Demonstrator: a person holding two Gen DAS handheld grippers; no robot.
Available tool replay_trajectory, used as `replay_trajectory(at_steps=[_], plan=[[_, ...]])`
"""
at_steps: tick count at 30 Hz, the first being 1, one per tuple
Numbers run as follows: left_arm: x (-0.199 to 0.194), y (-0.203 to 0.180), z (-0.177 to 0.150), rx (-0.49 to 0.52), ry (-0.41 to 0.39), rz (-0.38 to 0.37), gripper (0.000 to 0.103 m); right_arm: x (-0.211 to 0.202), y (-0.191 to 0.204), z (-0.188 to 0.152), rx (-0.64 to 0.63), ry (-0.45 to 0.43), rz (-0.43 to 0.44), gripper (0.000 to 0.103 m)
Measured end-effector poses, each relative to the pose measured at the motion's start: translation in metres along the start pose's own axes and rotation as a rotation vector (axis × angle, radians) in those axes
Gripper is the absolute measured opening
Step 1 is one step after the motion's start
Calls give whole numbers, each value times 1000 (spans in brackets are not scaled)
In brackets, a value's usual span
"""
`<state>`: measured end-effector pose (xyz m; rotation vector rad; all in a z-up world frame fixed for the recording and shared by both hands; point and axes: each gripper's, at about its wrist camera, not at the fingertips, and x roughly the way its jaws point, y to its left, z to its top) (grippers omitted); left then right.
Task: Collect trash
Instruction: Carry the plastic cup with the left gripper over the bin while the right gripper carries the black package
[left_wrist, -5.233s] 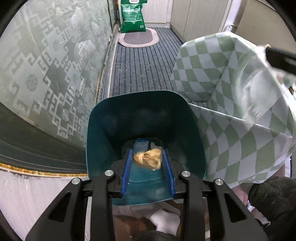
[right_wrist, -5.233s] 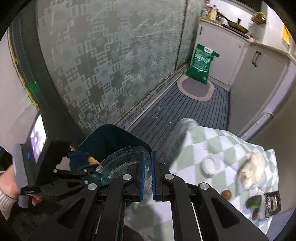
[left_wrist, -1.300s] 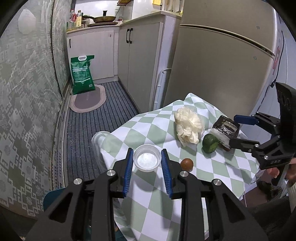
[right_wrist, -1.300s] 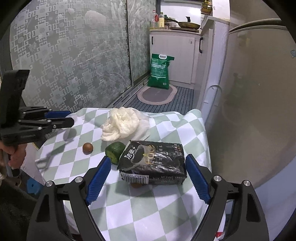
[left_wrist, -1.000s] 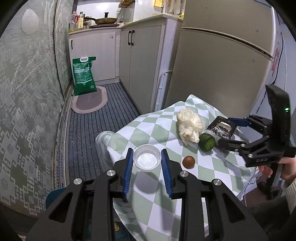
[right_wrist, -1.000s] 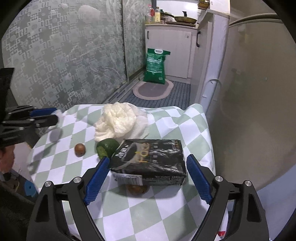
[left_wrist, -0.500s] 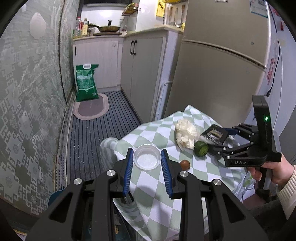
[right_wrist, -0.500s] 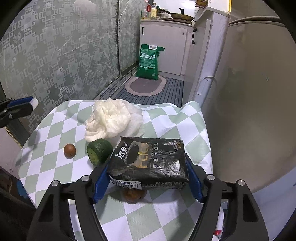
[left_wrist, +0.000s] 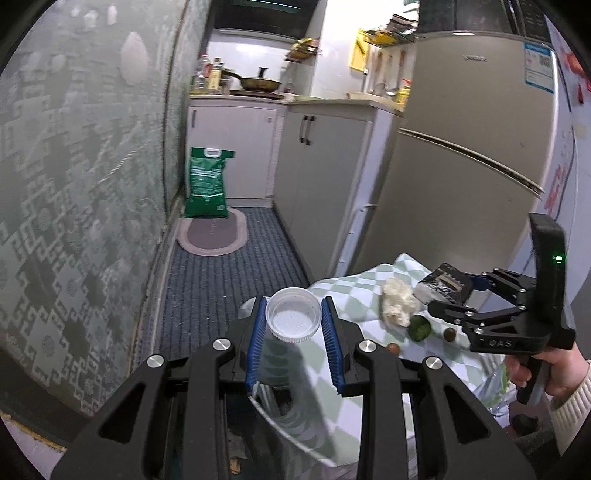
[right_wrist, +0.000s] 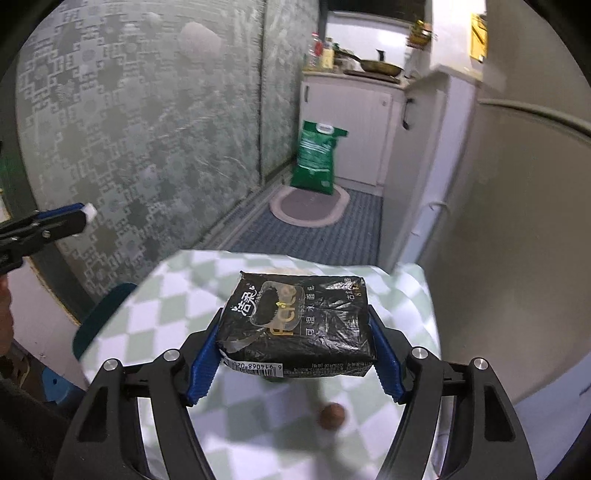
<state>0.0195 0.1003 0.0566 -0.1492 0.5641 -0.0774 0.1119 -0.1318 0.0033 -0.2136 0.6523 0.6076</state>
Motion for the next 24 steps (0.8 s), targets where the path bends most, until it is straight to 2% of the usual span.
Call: replay_trajectory(at_steps=[4, 11, 17, 24], plan=[[-4, 19, -5, -20, 12, 43, 32, -2, 25, 12, -36, -19, 38, 72], [-1, 46, -23, -27, 84, 122, 32, -3, 67, 31, -91, -43, 100, 72], [4, 72, -47, -45, 184, 161, 32, 2, 106, 44, -142, -41, 150, 72], [13, 104, -72, -93, 277, 193, 32, 20, 146, 50, -197, 2, 191, 72]])
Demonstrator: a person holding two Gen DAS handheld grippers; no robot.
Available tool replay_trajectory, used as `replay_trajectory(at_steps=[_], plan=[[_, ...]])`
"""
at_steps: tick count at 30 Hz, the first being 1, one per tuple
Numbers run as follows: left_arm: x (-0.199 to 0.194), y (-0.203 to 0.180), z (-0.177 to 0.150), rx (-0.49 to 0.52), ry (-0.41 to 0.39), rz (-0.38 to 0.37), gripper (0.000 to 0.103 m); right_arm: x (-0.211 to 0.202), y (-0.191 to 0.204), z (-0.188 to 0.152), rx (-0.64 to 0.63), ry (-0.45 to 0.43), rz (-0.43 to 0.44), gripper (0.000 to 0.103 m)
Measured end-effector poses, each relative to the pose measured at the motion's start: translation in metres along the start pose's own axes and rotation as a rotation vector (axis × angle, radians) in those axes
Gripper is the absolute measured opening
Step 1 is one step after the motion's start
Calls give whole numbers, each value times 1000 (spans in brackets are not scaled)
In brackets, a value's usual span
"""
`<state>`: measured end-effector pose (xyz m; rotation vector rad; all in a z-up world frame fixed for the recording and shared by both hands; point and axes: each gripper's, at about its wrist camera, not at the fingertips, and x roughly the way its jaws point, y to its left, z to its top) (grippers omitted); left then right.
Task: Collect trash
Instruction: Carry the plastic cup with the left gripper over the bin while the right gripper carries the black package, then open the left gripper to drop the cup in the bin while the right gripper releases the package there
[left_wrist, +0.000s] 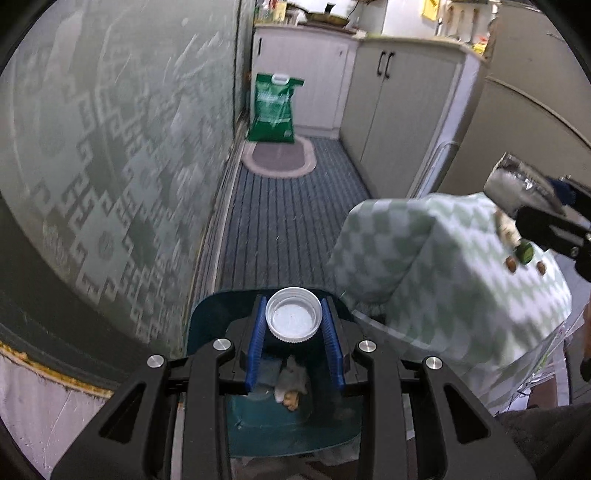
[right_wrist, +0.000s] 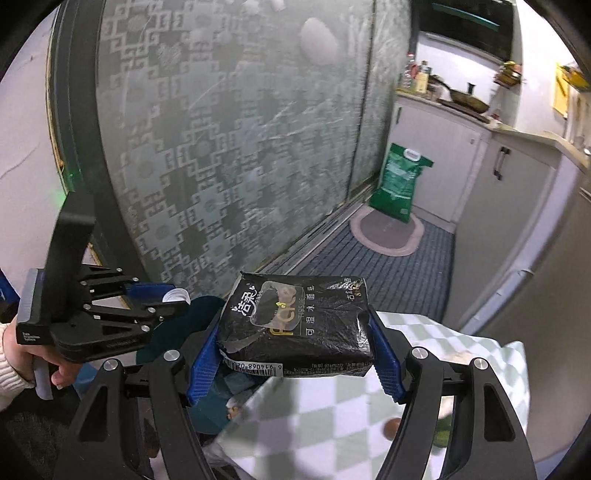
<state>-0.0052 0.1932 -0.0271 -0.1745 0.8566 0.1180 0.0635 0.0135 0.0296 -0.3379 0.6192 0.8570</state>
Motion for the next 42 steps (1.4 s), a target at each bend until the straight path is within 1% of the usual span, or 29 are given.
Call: replay_trajectory(at_steps=[5, 13, 15, 17, 19, 22, 23, 25, 30, 35, 38, 39, 42], plan=[[16, 12, -12, 4, 86, 7, 32, 21, 22, 1, -42, 61, 25, 72], [40, 15, -29, 45, 214, 19, 33, 53, 42, -5, -85, 186, 30, 72], [44, 13, -30, 52, 232, 17, 33, 60, 45, -7, -89, 217, 31, 72], [45, 12, -30, 56, 235, 18, 37, 64, 47, -8, -91, 237, 34, 72], [45, 12, -29, 63, 229, 17, 37, 68, 49, -9, -95, 253, 35, 72], [41, 13, -26, 58, 206, 17, 36, 74, 53, -11, -105, 269, 39, 72], [37, 14, -24, 53, 187, 18, 35, 76, 55, -12, -108, 273, 40, 72], [30, 14, -19, 43, 153, 22, 32, 79, 57, -12, -116, 280, 44, 72], [4, 15, -7, 16, 25, 19, 26, 86, 63, -13, -127, 300, 59, 72], [-21, 15, 2, -6, -98, 8, 26, 92, 68, -16, -112, 334, 115, 73], [-32, 14, 7, -19, -150, 1, 26, 97, 73, -18, -111, 359, 154, 74], [-37, 14, 10, -23, -173, -2, 26, 98, 74, -19, -111, 362, 157, 75], [-46, 11, 14, -32, -212, -12, 26, 100, 76, -21, -100, 372, 181, 77]])
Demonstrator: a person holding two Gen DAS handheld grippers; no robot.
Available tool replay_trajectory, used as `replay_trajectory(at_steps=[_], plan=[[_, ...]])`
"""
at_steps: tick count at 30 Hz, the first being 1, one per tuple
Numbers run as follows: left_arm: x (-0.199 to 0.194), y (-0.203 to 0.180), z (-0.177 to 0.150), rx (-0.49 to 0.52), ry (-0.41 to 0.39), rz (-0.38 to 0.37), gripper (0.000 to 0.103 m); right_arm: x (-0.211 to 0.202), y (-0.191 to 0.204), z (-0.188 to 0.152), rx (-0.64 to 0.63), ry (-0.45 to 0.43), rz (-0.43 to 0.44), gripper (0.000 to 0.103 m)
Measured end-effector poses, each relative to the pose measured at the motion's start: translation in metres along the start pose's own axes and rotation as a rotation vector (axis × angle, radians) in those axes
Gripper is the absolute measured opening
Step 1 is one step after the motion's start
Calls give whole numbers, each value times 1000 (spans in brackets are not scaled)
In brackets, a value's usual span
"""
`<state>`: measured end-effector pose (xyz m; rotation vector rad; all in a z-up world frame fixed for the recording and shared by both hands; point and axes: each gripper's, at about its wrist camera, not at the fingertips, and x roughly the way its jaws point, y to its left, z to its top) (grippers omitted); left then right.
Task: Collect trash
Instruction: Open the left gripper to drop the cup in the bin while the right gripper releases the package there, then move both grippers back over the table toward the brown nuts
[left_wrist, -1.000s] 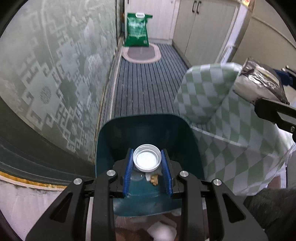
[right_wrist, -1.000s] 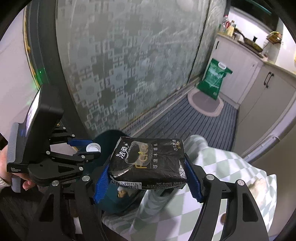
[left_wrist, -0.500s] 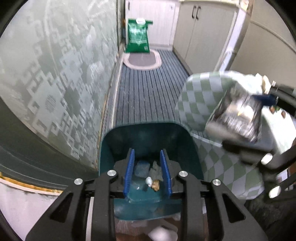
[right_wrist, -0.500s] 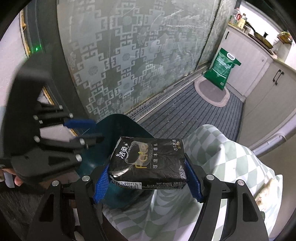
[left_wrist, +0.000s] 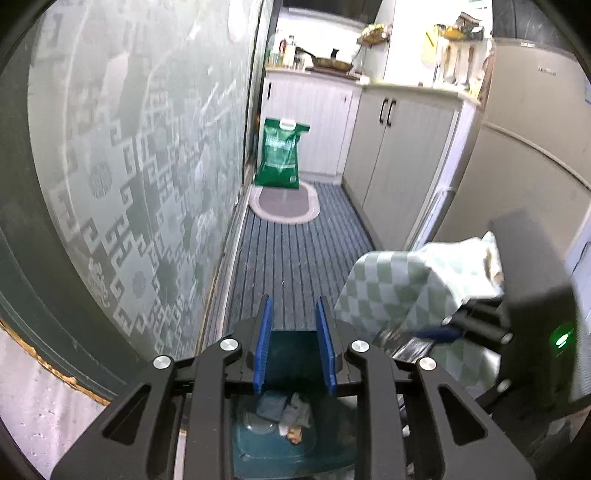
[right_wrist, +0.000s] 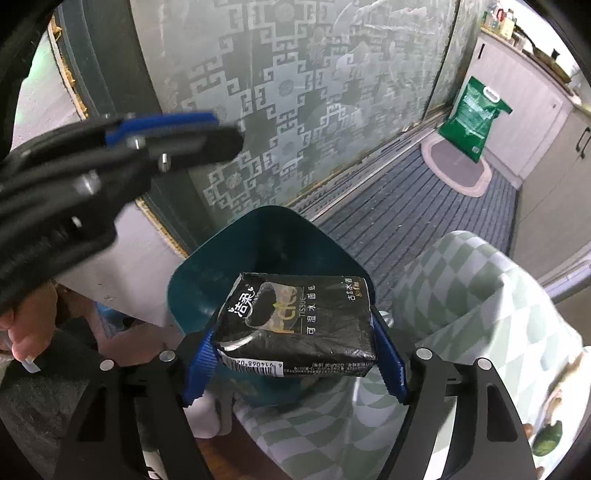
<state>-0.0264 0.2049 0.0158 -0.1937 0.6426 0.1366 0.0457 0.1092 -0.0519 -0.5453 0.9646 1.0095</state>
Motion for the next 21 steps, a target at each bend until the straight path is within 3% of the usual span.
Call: replay_trajectory(at_steps=[12, 21], plan=[[-18, -13, 13, -30, -98, -28, 26, -32, -10, -7, 62, -114, 53, 80], [-19, -43, 23, -11, -120, -71, 26, -67, -37, -22, 109, -221, -11, 62]])
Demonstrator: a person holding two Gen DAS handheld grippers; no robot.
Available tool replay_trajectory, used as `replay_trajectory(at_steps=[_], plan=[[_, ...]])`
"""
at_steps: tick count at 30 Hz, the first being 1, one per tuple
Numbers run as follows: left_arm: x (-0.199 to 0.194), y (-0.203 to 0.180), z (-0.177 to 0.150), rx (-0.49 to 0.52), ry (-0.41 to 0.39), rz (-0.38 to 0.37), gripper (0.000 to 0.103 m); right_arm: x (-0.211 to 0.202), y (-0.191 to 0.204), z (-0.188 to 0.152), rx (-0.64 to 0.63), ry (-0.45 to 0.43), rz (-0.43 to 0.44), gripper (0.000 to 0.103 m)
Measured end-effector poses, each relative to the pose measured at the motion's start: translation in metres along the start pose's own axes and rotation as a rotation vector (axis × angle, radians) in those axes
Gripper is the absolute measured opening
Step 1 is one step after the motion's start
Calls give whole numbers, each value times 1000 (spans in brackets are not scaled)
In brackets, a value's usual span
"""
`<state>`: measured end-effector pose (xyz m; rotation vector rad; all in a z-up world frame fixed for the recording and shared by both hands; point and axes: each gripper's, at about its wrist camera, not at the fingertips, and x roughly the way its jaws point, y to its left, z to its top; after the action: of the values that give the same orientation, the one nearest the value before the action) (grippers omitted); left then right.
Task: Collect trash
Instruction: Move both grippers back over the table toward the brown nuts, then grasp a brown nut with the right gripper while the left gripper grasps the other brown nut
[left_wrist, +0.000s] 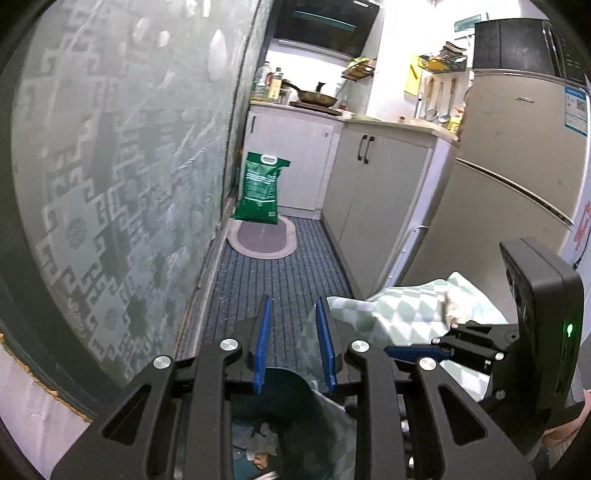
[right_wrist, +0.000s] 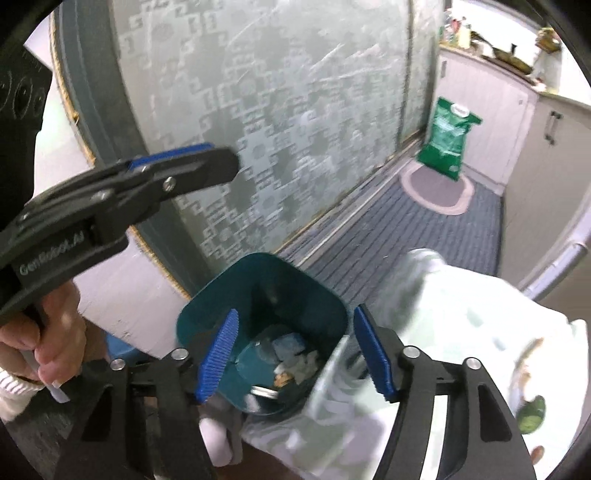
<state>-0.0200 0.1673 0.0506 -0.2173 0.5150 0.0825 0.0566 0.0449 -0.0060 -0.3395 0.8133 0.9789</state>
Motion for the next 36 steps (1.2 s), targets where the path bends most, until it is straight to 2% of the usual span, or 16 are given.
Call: replay_trajectory(at_steps=[5, 12, 18, 26, 30, 36], plan=[[9, -32, -1, 46, 23, -39, 28, -27, -34, -10, 73, -58, -78, 54], [26, -82, -11, 142, 71, -94, 35, -63, -91, -41, 185, -90, -180, 53], [46, -119, -22, 206, 140, -148, 35, -87, -130, -70, 264, -102, -233, 47], [78, -164, -47, 302, 247, -214, 35, -103, -155, -100, 311, -96, -268, 39], [93, -172, -53, 295, 280, -229, 34, -107, -164, -113, 330, -86, -278, 35], [107, -184, -57, 303, 300, -233, 33, -113, -173, -126, 347, -75, -276, 35]])
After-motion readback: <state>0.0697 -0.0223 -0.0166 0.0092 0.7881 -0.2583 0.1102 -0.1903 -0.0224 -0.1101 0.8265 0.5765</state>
